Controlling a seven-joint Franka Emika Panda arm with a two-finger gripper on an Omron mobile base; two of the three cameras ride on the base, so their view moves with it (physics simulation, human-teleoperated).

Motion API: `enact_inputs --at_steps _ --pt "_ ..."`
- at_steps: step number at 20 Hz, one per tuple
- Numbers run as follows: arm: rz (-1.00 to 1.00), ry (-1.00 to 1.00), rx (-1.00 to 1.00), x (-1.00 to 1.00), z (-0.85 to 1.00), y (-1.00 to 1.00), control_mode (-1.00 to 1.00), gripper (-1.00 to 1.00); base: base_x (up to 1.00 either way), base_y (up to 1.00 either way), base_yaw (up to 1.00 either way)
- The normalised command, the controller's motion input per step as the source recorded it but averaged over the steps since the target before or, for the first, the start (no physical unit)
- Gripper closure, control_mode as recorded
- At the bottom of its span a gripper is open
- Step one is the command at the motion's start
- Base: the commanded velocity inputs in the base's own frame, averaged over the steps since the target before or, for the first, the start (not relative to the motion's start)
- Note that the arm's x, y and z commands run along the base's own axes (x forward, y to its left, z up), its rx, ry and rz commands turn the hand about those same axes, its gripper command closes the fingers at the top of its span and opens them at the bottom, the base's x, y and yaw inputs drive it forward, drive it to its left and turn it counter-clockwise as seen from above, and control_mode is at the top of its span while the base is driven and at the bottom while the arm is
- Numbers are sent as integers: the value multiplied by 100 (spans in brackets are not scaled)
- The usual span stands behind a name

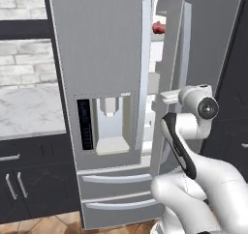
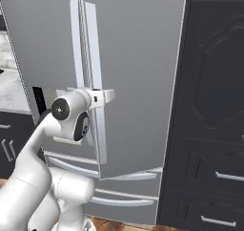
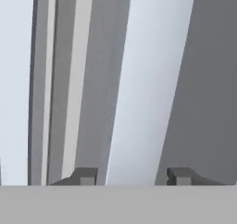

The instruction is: Gather the squash and lime from the fridge and place them on a tray on the dining counter. Then gather the fish and steak from the fridge and place them on the other tray.

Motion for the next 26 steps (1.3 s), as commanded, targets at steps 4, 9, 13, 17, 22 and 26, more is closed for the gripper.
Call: enact_inputs --at_steps 4,9,13,17,22,26 --pt "-6 0 1 -73 11 -28 -100 100 0 0 0" --pt "-4 -2 0 -75 4 -11 -100 -100 0 0 0" --pt "0 -17 -5 -72 45 15 -100 -100 0 0 0" --pt "0 -3 -2 -29 93 22 -100 -100 0 0 0" --pt "0 -5 -5 -28 100 22 -100 -100 0 0 0" --pt "0 -2 -5 -63 94 18 -100 -100 0 0 0"
